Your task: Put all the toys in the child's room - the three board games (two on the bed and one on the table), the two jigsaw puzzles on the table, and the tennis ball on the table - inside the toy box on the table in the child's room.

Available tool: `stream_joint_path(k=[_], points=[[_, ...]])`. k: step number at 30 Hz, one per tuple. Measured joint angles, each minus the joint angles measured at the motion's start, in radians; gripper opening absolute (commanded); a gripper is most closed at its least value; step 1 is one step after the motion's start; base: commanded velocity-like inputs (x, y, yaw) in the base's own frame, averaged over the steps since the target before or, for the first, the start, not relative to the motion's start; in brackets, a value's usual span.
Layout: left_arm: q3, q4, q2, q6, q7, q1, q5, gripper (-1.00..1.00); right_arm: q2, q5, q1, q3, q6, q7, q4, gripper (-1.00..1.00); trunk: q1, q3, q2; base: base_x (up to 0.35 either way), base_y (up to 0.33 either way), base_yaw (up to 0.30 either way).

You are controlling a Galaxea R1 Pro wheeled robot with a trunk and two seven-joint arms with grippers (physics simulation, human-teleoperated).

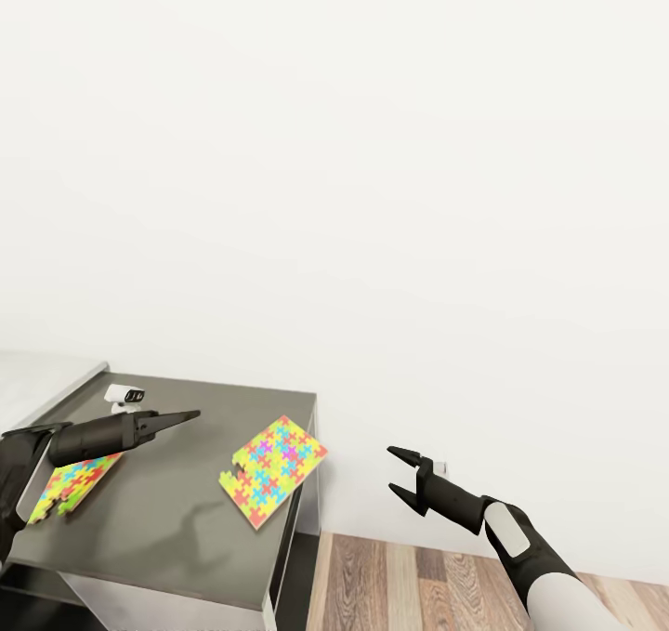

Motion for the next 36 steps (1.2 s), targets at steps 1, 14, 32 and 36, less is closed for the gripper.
stream_joint_path(k=[1, 14, 32, 36], points=[[0.000, 0.000, 0.000, 0.000, 0.000, 0.000, 0.000, 1.00, 0.000, 0.000, 0.000, 0.000, 0.000, 0.000, 0.000, 1.00, 0.004, -0.003, -0.007, 0.000, 0.000, 0.000], [0.000, -0.001, 0.001, 0.002, 0.000, -0.001, 0.000, 1.00, -0.001, 0.002, 0.000, 0.000, -0.012, -0.001, 0.000, 1.00, 0.004, -0.003, -0.007, 0.051, 0.033, 0.000], [0.000, -0.001, 0.000, 0.000, 0.000, -0.001, 0.000, 1.00, -0.002, 0.009, -0.005, 0.112, -0.110, -0.015, -0.042, 1.00, 0.004, -0.003, -0.007, 0.022, 0.069, 0.000], [0.000, -0.001, 0.000, 0.000, 0.000, -0.001, 0.000, 1.00, -0.002, 0.009, -0.005, 0.129, -0.110, -0.014, -0.047, 1.00, 0.004, -0.003, -0.007, 0.000, 0.051, 0.000]])
